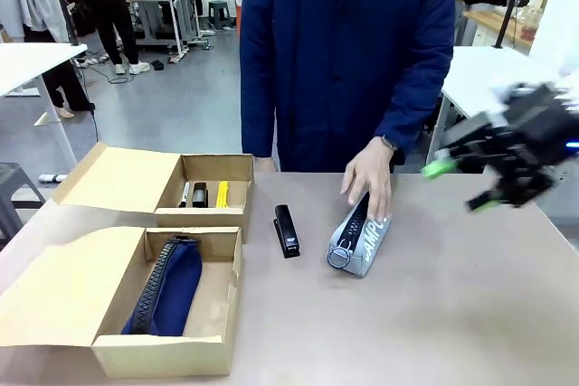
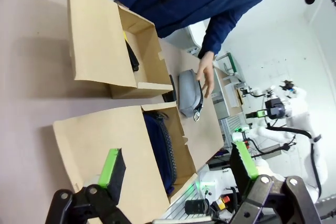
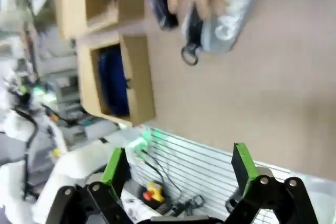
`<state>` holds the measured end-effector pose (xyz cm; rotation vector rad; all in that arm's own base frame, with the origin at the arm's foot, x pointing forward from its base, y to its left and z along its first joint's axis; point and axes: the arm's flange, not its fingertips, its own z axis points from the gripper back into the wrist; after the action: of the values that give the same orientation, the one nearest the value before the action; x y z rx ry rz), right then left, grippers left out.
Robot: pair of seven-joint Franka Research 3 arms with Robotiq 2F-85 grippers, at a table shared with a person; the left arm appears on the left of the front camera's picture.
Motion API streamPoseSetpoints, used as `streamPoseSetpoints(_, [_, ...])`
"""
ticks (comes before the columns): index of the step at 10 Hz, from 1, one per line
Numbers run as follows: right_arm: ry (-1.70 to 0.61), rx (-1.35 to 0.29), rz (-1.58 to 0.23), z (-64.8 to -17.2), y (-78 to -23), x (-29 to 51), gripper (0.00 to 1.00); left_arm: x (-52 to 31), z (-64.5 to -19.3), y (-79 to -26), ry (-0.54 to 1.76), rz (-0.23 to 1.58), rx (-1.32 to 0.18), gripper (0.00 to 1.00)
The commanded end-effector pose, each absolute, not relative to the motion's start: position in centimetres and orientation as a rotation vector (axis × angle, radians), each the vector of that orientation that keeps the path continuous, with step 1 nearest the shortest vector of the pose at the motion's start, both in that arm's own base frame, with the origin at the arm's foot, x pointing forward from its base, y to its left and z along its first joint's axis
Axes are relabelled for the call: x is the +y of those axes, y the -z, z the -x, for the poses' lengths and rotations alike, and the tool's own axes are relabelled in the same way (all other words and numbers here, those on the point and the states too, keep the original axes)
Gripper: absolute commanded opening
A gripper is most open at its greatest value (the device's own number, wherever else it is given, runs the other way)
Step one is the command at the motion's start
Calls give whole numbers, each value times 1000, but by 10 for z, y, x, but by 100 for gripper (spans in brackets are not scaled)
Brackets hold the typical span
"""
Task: Place items inside the box.
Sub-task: Pick up a Pencil pouch or Stapler and place it inside the Mailer Box closest to the robot.
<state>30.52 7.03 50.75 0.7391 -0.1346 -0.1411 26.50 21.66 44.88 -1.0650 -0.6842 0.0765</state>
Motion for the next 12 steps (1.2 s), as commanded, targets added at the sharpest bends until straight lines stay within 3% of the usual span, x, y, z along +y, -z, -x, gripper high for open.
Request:
streamPoseSetpoints(1, [436, -352, -824, -250, -501, -38, 100, 215, -265, -448, -65, 1077, -706, 100])
streamPoseSetpoints(3, [551, -455, -778, -222, -481, -61, 100, 215, -265, -448, -65, 1077, -706, 100])
streamPoseSetpoints(4, [420, -317, -835, -280, -532, -54, 100, 215, -265, -448, -65, 1077, -706, 100])
streamPoseSetpoints(7, [475, -379, -832, -267, -538, -83, 100, 215, -265, -448, -65, 1077, -706, 100])
streamPoseSetpoints(9, [365, -297, -797, -291, -550, -49, 100, 215, -265, -448, -65, 1077, -706, 100])
streamPoseSetpoints(12, [79, -167, -619, -351, -560, 64, 100, 215, -265, -448, -65, 1077, -706, 100])
